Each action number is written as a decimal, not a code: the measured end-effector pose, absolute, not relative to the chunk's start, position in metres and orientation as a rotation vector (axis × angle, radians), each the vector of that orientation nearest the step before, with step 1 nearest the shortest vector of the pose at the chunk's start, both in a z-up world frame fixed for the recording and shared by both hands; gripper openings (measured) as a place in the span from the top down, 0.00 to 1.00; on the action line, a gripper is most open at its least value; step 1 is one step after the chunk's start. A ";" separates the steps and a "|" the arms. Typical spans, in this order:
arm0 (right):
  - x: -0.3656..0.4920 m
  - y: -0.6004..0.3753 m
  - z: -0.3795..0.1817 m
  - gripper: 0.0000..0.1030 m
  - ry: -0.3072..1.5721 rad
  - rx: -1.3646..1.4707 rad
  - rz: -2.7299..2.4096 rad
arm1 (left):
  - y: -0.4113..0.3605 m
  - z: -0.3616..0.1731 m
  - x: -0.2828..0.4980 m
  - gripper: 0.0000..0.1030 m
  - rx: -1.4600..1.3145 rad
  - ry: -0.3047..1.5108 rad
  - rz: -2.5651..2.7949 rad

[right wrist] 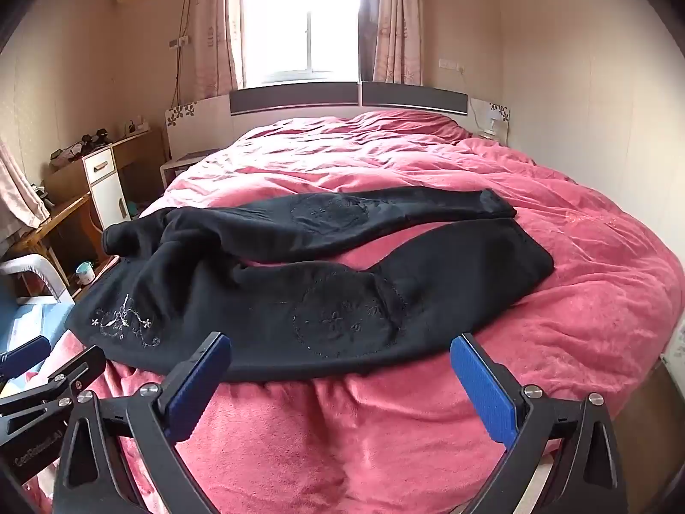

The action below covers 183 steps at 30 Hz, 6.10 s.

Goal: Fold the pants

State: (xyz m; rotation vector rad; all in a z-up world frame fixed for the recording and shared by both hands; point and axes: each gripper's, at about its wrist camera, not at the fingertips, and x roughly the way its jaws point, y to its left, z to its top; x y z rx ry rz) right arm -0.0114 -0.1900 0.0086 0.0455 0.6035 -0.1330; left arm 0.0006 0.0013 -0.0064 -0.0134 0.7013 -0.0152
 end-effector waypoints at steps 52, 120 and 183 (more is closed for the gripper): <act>-0.002 -0.187 -0.010 0.00 0.680 0.058 -0.081 | 0.005 -0.014 0.007 0.19 -0.029 0.757 -0.028; 0.105 -0.508 -0.103 0.38 0.702 0.690 -0.284 | 0.175 -0.117 0.100 0.35 -0.588 0.895 0.075; 0.019 -0.489 -0.068 0.92 0.634 0.691 -0.326 | 0.265 -0.056 -0.003 0.93 -0.694 0.582 0.111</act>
